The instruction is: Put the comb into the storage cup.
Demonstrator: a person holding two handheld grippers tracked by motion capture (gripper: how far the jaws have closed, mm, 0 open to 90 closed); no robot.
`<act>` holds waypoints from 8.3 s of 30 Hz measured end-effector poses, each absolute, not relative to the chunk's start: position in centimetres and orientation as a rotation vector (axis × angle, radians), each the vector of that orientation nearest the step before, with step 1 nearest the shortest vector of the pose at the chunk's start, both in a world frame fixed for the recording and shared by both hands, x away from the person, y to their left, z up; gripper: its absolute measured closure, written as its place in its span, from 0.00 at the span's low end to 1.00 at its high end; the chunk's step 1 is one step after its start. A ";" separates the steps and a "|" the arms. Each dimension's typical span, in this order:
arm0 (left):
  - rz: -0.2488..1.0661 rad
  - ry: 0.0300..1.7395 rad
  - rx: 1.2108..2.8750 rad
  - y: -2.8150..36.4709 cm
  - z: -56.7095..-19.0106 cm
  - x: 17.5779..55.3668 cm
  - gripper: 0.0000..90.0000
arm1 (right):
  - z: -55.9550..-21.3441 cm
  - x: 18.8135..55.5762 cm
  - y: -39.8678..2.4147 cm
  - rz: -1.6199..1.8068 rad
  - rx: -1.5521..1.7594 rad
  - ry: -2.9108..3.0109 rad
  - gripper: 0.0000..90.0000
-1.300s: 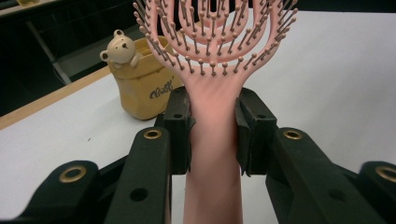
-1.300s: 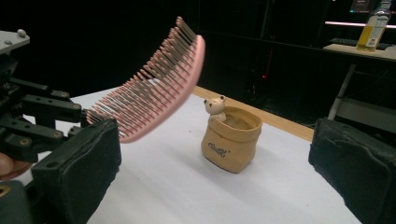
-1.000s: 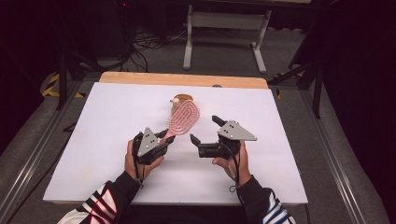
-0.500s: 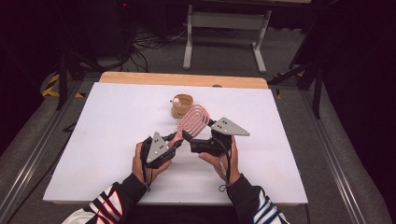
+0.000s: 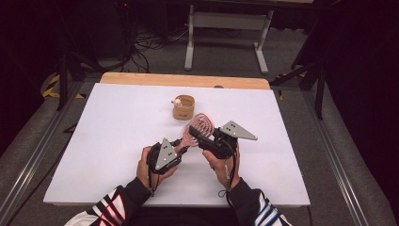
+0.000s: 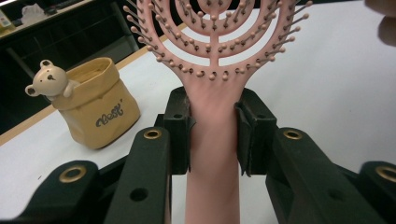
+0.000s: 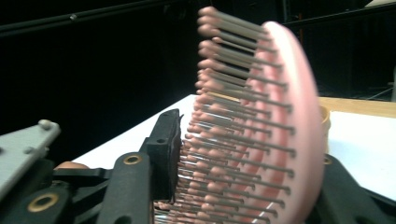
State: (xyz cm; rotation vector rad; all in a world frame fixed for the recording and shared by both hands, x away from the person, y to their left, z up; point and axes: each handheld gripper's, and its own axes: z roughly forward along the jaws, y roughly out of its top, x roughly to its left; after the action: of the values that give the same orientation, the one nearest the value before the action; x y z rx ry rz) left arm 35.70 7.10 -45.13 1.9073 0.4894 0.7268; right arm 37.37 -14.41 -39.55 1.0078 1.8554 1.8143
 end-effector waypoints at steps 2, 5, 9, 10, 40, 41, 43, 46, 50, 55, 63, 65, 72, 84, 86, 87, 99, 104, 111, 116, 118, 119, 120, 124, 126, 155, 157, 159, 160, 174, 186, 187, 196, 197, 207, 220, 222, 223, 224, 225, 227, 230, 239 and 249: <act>0.726 0.484 1.911 7.0 -45.2 35.8 0.78 | -39.6 37.2 -14.4 1.817 1.008 1.854 0.64; 0.738 0.484 1.920 6.8 -45.3 35.8 0.77 | -39.7 36.9 -14.3 1.806 0.996 1.850 0.65; 0.745 0.486 1.915 6.8 -45.3 35.8 0.77 | -39.7 36.4 -14.2 1.833 0.958 1.836 0.70; 0.744 0.483 1.913 6.8 -45.3 35.7 0.77 | -39.6 36.2 -14.1 1.833 0.948 1.834 0.70; 0.587 0.388 1.922 6.9 -45.4 36.1 0.31 | -37.6 35.2 -16.2 1.754 0.779 1.754 0.71; 0.585 0.387 1.921 6.9 -45.4 36.1 0.29 | -37.5 35.2 -16.4 1.751 0.777 1.747 0.71; 0.573 0.388 1.923 7.0 -45.4 36.1 0.27 | -37.4 35.2 -16.6 1.750 0.772 1.741 0.71; 0.553 0.384 1.936 7.3 -45.5 36.2 0.23 | -37.2 35.1 -16.9 1.746 0.771 1.730 0.71; 0.542 0.376 1.947 7.9 -45.4 36.3 0.19 | -37.0 35.0 -17.3 1.738 0.763 1.714 0.71; 0.546 0.382 1.942 9.3 -45.2 36.2 0.15 | -36.7 34.9 -17.9 1.735 0.759 1.689 0.71; 0.565 0.403 1.939 11.6 -44.9 36.3 0.12 | -36.1 34.8 -18.7 1.727 0.762 1.650 0.71; 0.564 0.411 1.937 12.0 -44.8 36.3 0.12 | -36.1 34.8 -18.9 1.730 0.768 1.640 0.71; 0.580 0.411 1.943 13.0 -44.7 36.1 0.10 | -35.8 34.7 -19.4 1.719 0.767 1.627 0.71; 0.610 0.423 1.939 14.7 -44.4 35.8 0.11 | -35.5 34.6 -19.8 1.713 0.767 1.605 0.71; 0.612 0.430 1.935 15.2 -44.4 35.7 0.11 | -35.5 34.6 -19.9 1.706 0.761 1.604 0.71; 0.605 0.433 1.931 15.4 -44.4 35.6 0.11 | -35.5 34.6 -19.9 1.713 0.761 1.601 0.71; 0.631 0.477 1.920 18.0 -44.9 35.1 0.11 | -35.2 35.1 -20.4 1.698 0.765 1.571 0.71; 0.621 0.494 1.910 19.1 -45.0 34.7 0.11 | -34.9 35.6 -20.5 1.697 0.763 1.550 0.71; 0.625 0.530 1.886 20.5 -45.0 34.0 0.11 | -34.3 36.4 -20.7 1.701 0.769 1.514 0.71; 0.632 0.534 1.882 21.1 -45.0 33.6 0.10 | -33.7 37.2 -20.3 1.682 0.760 1.506 0.71; 0.631 0.537 1.882 21.3 -45.1 33.4 0.10 | -33.6 37.7 -20.1 1.673 0.757 1.514 0.71; 0.630 0.541 1.886 21.4 -45.1 33.4 0.10 | -33.5 38.0 -19.8 1.671 0.764 1.515 0.71; 0.630 0.541 1.886 21.4 -45.1 33.4 0.10 | -33.5 38.3 -19.8 1.656 0.762 1.516 0.71; 0.632 0.547 1.890 21.8 -45.3 33.2 0.10 | -33.4 39.3 -19.6 1.663 0.787 1.516 0.71; 0.625 0.550 1.889 21.8 -45.5 33.2 0.10 | -33.3 39.6 -19.5 1.655 0.791 1.509 0.71; 0.624 0.553 1.877 22.0 -45.4 33.1 0.09 | -31.3 44.7 -16.5 1.666 0.823 1.473 0.71; 0.628 0.553 1.875 22.1 -45.3 33.1 0.09 | -31.0 44.9 -16.1 1.647 0.809 1.470 0.71; 0.629 0.551 1.874 22.2 -45.3 33.1 0.09 | -30.8 45.2 -15.7 1.654 0.812 1.471 0.71; 0.626 0.554 1.870 22.2 -45.3 33.1 0.09 | -30.7 45.4 -15.5 1.647 0.810 1.468 0.71; 0.621 0.546 1.859 22.3 -45.1 33.1 0.09 | -31.1 47.4 -13.5 1.606 0.837 1.488 0.71; 0.612 0.542 1.861 22.5 -45.1 33.1 0.09 | -32.5 48.9 -12.5 1.585 0.888 1.502 0.71; 0.612 0.542 1.862 22.4 -45.1 33.1 0.09 | -32.6 48.9 -12.5 1.582 0.897 1.504 0.71; 0.609 0.539 1.870 22.4 -45.2 33.1 0.09 | -34.1 49.3 -12.1 1.583 0.926 1.541 0.71; 0.609 0.539 1.867 22.3 -45.2 33.1 0.09 | -34.2 49.4 -12.0 1.584 0.929 1.553 0.71; 0.612 0.535 1.870 22.3 -45.2 33.1 0.10 | -35.9 49.6 -11.8 1.584 0.963 1.587 0.71; 0.613 0.533 1.879 22.2 -45.1 33.1 0.10 | -37.6 49.8 -11.6 1.584 1.009 1.621 0.70; 0.612 0.534 1.879 22.2 -45.1 33.1 0.10 | -37.7 49.8 -11.5 1.588 1.016 1.619 0.70; 0.613 0.532 1.881 22.2 -45.1 33.1 0.10 | -37.8 49.8 -11.6 1.584 1.015 1.620 0.70; 0.612 0.533 1.879 22.2 -45.1 33.1 0.10 | -37.8 49.8 -11.6 1.588 1.018 1.618 0.70; 0.612 0.533 1.878 22.2 -45.1 33.1 0.10 | -37.9 49.7 -11.7 1.586 1.021 1.617 0.70; 0.613 0.530 1.874 22.2 -45.1 33.0 0.10 | -37.9 49.7 -11.7 1.590 1.026 1.613 0.70; 0.613 0.525 1.878 22.1 -45.1 33.0 0.10 | -38.0 49.7 -11.8 1.593 1.029 1.612 0.70; 0.610 0.526 1.882 22.0 -45.1 33.0 0.10 | -38.3 49.7 -12.2 1.617 1.055 1.616 0.69; 0.605 0.518 1.886 21.9 -45.2 33.1 0.10 | -38.9 49.5 -13.3 1.618 1.080 1.610 0.68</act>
State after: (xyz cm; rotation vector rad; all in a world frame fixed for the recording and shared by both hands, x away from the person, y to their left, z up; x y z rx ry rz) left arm 33.09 21.86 -45.24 1.8858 0.5182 0.6054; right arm 49.52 -13.29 -38.86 1.0798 1.6105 1.6179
